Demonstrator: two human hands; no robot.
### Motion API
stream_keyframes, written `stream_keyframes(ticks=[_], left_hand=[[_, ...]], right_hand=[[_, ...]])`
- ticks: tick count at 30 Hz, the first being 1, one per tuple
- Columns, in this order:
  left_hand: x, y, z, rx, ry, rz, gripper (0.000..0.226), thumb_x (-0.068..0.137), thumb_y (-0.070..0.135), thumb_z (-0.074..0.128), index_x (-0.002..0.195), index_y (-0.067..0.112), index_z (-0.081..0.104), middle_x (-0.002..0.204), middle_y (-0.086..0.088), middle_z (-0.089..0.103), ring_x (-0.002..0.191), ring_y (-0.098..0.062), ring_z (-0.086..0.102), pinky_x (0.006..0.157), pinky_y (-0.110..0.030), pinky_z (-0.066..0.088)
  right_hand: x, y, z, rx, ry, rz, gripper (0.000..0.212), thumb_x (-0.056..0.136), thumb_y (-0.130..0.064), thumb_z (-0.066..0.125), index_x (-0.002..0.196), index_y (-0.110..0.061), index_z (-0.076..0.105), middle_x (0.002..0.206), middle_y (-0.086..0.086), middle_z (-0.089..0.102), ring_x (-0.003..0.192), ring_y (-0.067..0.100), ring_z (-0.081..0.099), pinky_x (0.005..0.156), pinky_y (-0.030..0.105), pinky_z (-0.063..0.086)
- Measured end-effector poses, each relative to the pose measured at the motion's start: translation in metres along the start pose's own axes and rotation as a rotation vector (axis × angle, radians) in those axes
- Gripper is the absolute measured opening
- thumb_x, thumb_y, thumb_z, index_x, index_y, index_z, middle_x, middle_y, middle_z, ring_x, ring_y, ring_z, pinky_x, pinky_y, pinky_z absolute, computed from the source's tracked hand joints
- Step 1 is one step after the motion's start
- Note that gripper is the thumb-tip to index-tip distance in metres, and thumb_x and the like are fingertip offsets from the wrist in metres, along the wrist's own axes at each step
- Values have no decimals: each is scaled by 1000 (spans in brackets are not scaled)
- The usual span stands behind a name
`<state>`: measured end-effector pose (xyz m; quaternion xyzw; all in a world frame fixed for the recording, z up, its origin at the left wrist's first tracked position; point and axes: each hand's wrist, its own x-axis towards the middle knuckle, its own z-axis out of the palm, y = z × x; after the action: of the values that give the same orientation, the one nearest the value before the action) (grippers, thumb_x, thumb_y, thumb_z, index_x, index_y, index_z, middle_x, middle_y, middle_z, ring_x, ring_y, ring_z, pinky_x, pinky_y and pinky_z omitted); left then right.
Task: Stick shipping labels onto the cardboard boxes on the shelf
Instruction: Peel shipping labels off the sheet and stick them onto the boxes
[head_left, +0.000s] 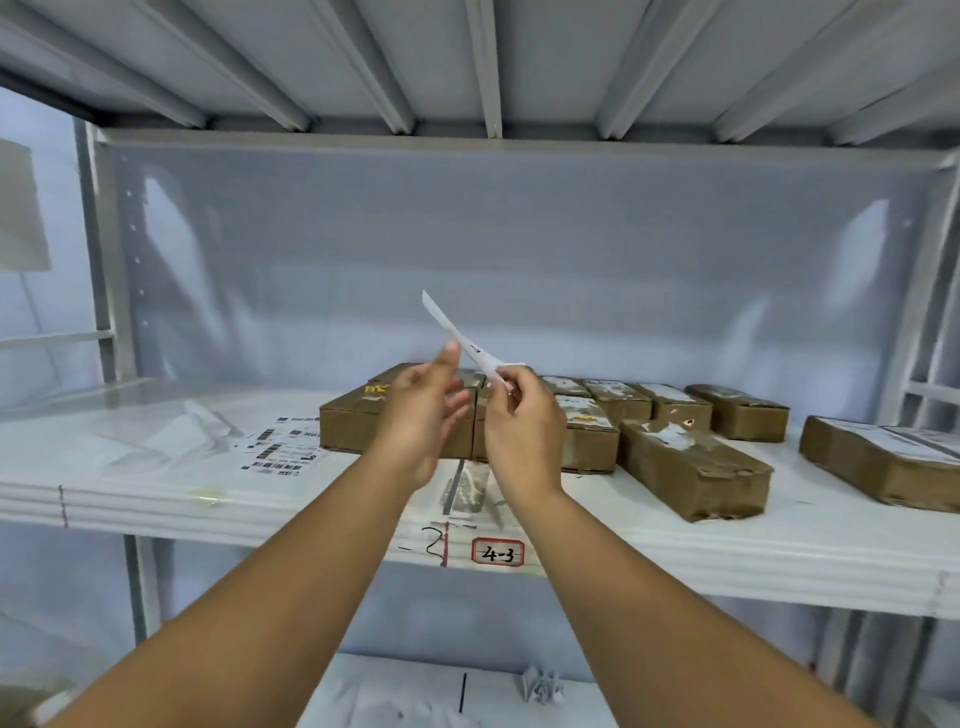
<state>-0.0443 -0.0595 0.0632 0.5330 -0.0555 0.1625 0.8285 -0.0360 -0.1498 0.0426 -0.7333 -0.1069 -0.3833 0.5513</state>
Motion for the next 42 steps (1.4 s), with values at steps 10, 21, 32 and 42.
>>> stream_keyframes(ticks=[10,21,32,42], left_hand=[[-10,-7,79,-24,139,103,29,89,-9,40,100,12,57,96,-8,67,86,-28,67,66,-36,56],[-23,-50,145,-34,-234,-113,28,92,-7,42,108,10,58,101,-7,66,79,-19,66,69,-36,56],[-19,-115,161,595,-230,274,59,92,26,57,140,28,24,87,6,69,77,-1,62,58,-11,40],[-21,-130,155,702,-360,394,56,78,37,70,128,23,48,132,6,25,96,4,53,85,-5,40]], right_hand=[[1,16,-53,-115,-25,-5,12,86,-24,60,95,-23,67,124,-3,35,108,18,49,94,27,39],[66,36,-171,173,0,224,26,87,10,48,77,-11,59,68,-2,61,52,4,58,46,15,45],[78,88,-209,167,19,310,26,89,7,48,85,-6,70,84,-6,68,61,-1,63,53,11,48],[69,117,-205,340,93,429,30,84,5,55,74,-15,74,88,9,73,81,24,69,78,34,56]])
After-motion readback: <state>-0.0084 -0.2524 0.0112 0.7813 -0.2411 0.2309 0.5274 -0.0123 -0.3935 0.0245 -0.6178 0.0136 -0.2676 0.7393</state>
